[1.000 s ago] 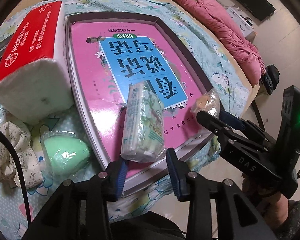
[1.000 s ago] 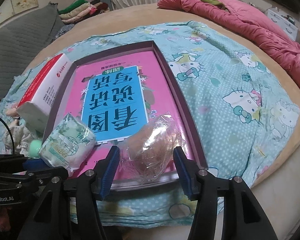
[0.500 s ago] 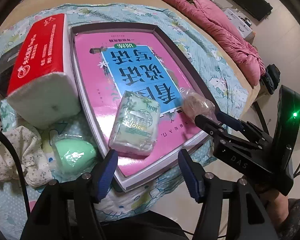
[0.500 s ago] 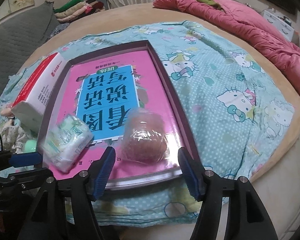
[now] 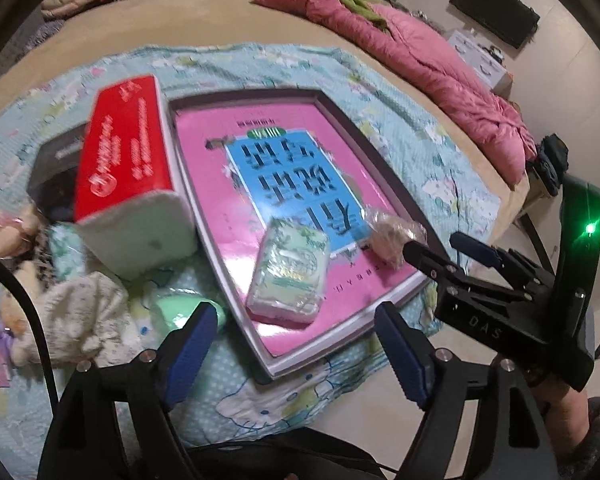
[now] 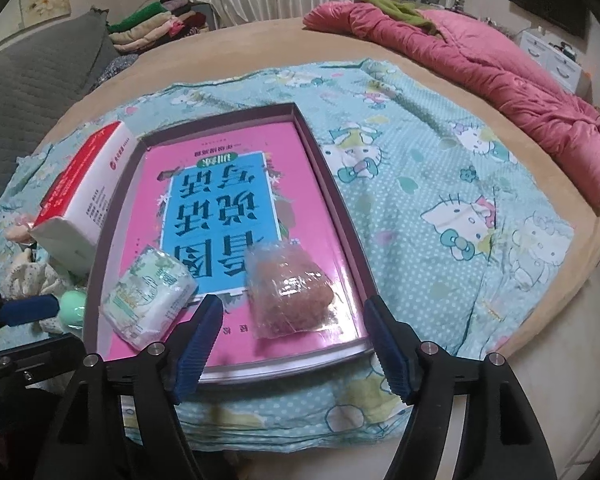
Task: Organize soft objects
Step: 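Withdraw both open tools from the tray back toward the pile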
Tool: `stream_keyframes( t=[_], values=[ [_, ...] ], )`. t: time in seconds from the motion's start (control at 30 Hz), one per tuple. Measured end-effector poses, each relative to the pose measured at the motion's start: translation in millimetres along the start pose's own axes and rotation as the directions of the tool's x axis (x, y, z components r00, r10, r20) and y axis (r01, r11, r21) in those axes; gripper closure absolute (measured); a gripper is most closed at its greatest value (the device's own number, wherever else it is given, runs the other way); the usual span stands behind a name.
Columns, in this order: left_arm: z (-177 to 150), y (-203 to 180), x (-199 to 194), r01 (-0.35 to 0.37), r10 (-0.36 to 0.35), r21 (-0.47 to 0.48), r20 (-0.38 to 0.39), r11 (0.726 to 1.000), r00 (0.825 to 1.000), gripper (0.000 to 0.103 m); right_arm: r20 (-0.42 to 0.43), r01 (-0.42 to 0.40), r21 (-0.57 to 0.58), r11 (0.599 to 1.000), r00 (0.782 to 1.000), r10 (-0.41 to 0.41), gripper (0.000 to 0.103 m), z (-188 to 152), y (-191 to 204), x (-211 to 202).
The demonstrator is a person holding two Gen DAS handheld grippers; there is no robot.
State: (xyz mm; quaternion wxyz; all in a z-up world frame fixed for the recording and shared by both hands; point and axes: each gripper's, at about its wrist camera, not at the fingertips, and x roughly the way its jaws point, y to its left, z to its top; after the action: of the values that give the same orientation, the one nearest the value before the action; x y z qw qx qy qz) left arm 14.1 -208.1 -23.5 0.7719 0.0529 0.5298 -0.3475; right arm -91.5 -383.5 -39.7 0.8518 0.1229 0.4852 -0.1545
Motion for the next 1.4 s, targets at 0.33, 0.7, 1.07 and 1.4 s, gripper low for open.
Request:
stream_keyframes(
  t=[0.33, 0.7, 1.07, 1.4],
  values=[
    [-1, 12, -30, -0.08, 0.081, -0.025, 0.059, 0.997, 0.995, 0.014, 0.05, 0.016, -0.03, 0.999, 0.999, -0.015, 0.026, 8, 18, -21],
    [-9, 20, -58, -0.116, 0.12, -0.038, 0.095, 0.992, 0.988, 0.014, 0.109, 0.014, -0.069, 0.998, 0.994, -0.006, 0.025, 13, 40, -45],
    [-17, 36, -89, -0.207, 0.215, -0.073, 0.146, 0.976, 0.966, 0.014, 0.15, -0.045, -0.114, 0.992, 0.987, 0.062, 0.024, 18, 73, -71],
    [-24, 54, -112, -0.259, 0.274, -0.109, 0.17, 0.96, 0.946, 0.014, 0.16, -0.078, -0.163, 0.984, 0.982, 0.104, 0.024, 18, 101, -85]
  ],
)
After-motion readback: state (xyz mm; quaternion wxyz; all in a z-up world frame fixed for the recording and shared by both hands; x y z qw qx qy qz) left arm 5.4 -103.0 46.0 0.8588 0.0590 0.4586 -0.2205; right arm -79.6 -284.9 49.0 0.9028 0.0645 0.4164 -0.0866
